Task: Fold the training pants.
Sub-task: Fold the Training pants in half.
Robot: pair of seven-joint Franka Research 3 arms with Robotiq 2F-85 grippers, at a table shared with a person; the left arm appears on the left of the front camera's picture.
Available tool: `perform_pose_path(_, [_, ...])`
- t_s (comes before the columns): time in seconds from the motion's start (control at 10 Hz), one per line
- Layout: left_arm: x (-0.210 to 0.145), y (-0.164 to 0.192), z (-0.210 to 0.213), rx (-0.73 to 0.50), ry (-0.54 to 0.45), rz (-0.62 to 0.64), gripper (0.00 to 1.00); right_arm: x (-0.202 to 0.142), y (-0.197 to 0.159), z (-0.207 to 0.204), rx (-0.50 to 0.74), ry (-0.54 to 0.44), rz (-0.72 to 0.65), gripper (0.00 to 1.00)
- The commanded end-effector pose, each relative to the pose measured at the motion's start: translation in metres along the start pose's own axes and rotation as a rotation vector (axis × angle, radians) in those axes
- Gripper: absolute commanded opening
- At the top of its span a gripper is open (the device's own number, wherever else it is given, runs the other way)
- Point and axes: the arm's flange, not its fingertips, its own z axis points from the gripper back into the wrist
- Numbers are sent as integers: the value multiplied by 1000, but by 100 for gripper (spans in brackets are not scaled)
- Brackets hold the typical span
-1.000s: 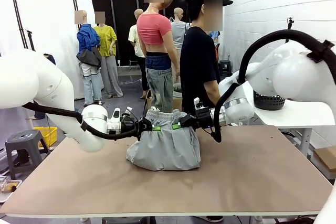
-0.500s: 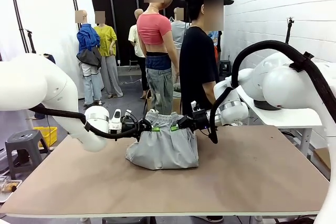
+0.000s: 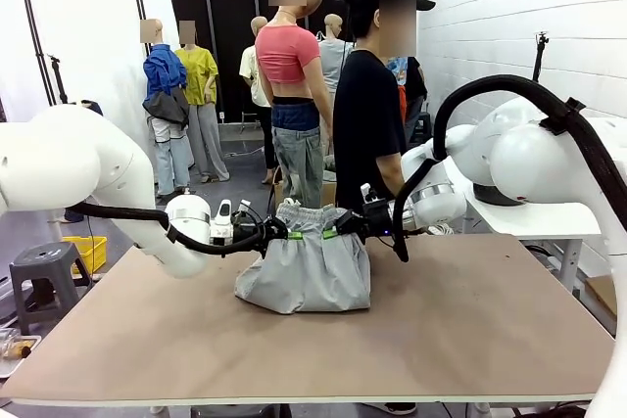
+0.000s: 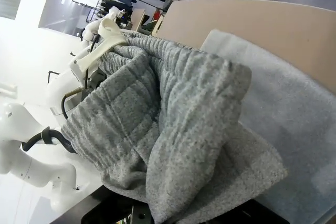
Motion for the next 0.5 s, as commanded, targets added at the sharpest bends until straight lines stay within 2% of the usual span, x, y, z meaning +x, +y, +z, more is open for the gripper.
perform_pose_path(0.0, [17,10,7,39,-24,33,0,11,-11,16,-47,-40,-26,0])
perform_pose_path(0.4, [19,20,12,104,-41,112,0,11,-26,12,-83,-47,-101,0])
